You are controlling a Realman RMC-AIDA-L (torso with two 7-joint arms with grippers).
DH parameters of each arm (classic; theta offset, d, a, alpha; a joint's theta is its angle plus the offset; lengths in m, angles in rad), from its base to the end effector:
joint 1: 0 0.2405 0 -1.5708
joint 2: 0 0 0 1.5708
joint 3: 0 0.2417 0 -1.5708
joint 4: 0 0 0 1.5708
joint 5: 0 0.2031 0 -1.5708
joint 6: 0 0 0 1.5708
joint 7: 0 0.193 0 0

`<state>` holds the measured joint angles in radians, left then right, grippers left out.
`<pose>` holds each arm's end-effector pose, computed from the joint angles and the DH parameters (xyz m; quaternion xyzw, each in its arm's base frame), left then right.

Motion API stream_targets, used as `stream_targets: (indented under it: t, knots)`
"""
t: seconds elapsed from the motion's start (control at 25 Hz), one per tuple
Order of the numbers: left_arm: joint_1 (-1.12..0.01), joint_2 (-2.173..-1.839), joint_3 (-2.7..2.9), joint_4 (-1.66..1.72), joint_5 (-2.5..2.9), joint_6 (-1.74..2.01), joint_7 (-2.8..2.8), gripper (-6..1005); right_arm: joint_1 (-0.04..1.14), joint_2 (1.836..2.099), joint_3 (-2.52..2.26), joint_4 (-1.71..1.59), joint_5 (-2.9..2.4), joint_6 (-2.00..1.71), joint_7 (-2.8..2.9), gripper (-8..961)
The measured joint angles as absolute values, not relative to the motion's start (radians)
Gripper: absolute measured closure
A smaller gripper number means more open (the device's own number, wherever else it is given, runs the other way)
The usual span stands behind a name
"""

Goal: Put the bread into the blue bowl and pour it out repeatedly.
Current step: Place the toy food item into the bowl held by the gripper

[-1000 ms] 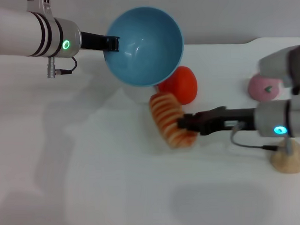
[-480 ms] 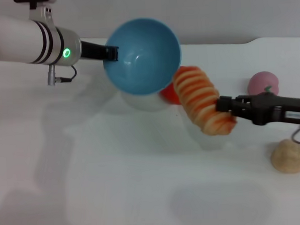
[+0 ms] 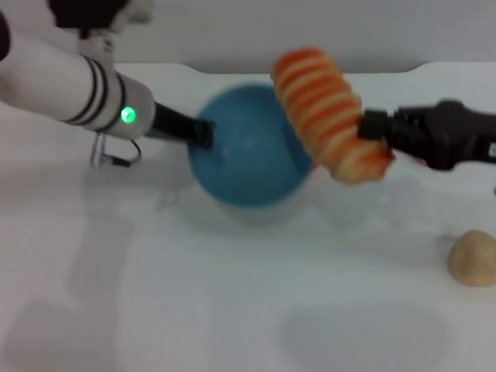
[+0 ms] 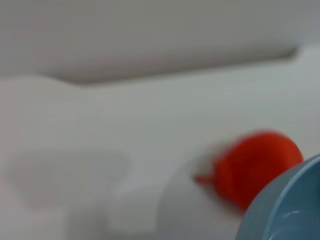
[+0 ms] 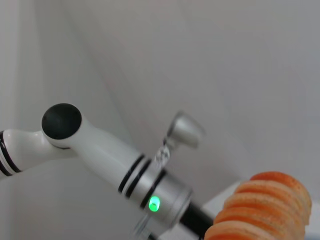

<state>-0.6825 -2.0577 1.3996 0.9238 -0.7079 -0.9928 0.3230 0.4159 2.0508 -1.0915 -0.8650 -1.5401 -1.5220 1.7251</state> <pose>-0.2153 0.4167 -0.0711 -0.8280 -0.4934 0.0176 0.2658 0.1691 0.3324 -0.0166 -0.9004 0.2692 0.3341 0.0722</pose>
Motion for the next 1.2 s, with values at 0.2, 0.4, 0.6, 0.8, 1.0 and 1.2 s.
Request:
stream_targets:
  t: [0.2, 0.4, 0.6, 0.8, 1.0, 1.2]
  knots:
    - [-0.717, -2.060, 1.443, 0.924, -0.708, -1.113, 0.310, 999, 0.462, 2.065, -1.094, -0.853, -1.546, -1.471, 1.597, 870]
    - [-0.720, -2.061, 1.500, 0.932, -0.715, -1.141, 0.258, 1000, 0.490, 2.067, -1.163, -0.801, -1.548, -1.378, 1.514, 877]
    - [-0.739, -2.062, 1.503, 0.937, -0.719, -1.174, 0.251, 1000, 0.497, 2.068, -1.250, -0.778, -1.558, -1.291, 1.509, 878]
    - [-0.763, -2.062, 1.504, 0.937, -0.720, -1.187, 0.250, 999, 0.496, 2.068, -1.270, -0.778, -1.614, -1.252, 1.544, 879]
    - [-0.779, -2.062, 1.504, 0.937, -0.720, -1.198, 0.253, 1000, 0.495, 2.067, -1.272, -0.778, -1.630, -1.237, 1.609, 881]
    - [-0.792, -2.062, 1.506, 0.937, -0.720, -1.201, 0.257, 1000, 0.499, 2.068, -1.270, -0.797, -1.697, -1.232, 1.675, 882]
